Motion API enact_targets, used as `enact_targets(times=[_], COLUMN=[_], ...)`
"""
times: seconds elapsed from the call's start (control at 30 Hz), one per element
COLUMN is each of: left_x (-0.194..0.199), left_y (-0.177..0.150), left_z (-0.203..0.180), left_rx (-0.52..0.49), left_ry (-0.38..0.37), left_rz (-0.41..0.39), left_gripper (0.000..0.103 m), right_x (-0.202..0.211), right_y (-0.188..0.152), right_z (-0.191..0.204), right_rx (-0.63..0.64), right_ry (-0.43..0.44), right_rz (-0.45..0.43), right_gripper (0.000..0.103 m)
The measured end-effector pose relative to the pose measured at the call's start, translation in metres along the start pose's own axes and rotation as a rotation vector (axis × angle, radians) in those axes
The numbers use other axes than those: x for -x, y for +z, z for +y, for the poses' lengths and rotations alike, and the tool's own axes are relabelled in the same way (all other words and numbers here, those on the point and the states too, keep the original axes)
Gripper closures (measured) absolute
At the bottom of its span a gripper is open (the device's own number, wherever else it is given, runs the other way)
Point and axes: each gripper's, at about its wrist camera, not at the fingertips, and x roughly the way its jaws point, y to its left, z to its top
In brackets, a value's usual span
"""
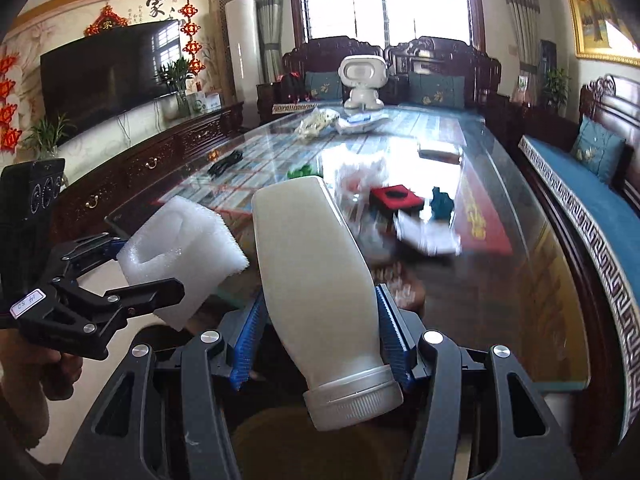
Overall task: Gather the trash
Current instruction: 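Carry foam and bottle over the yellow bin and open the left tool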
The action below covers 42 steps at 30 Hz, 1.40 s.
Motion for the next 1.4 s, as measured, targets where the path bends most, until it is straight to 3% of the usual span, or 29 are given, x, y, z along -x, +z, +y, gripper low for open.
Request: enact_targets(times=[0.13, 0.4, 0.6, 1.0, 1.4], left_x=[-0.004, -0.03, -0.056, -0.087, -0.116], left_y=[-0.037, -0.108, -0.142, -0.161, -0.175], left_z=[-0.018, -0.032, -0.033, -0.037, -0.066], left_rx=[-0.026, -0.051, -0.055, -0.068, -0.129], left_ry=[-0.036, -0.087, -0.104, -0.103, -0.218], left_rz=[0.051, 0.188, 0.294, 0.365, 0.491], left_gripper=[0.014, 0.014, 0.014, 0.014, 0.009], right_x=[0.01, 0.003, -0.013, -0.021, -0.019], right_y=[-0.044, -0.116, -0.158, -0.185, -0.19], right_z=[0.008, 0.014, 0.013, 0.0, -0.011], right_rx=[0.002, -0.086, -0.14, -0.164, -0.18], right_ry=[-0.051, -0.062, -0.052, -0.094, -0.115], right_rz=[0.023, 0.124, 0.215, 0.273, 0.298], right_gripper=[0.05, 0.05, 0.05, 0.05, 0.05])
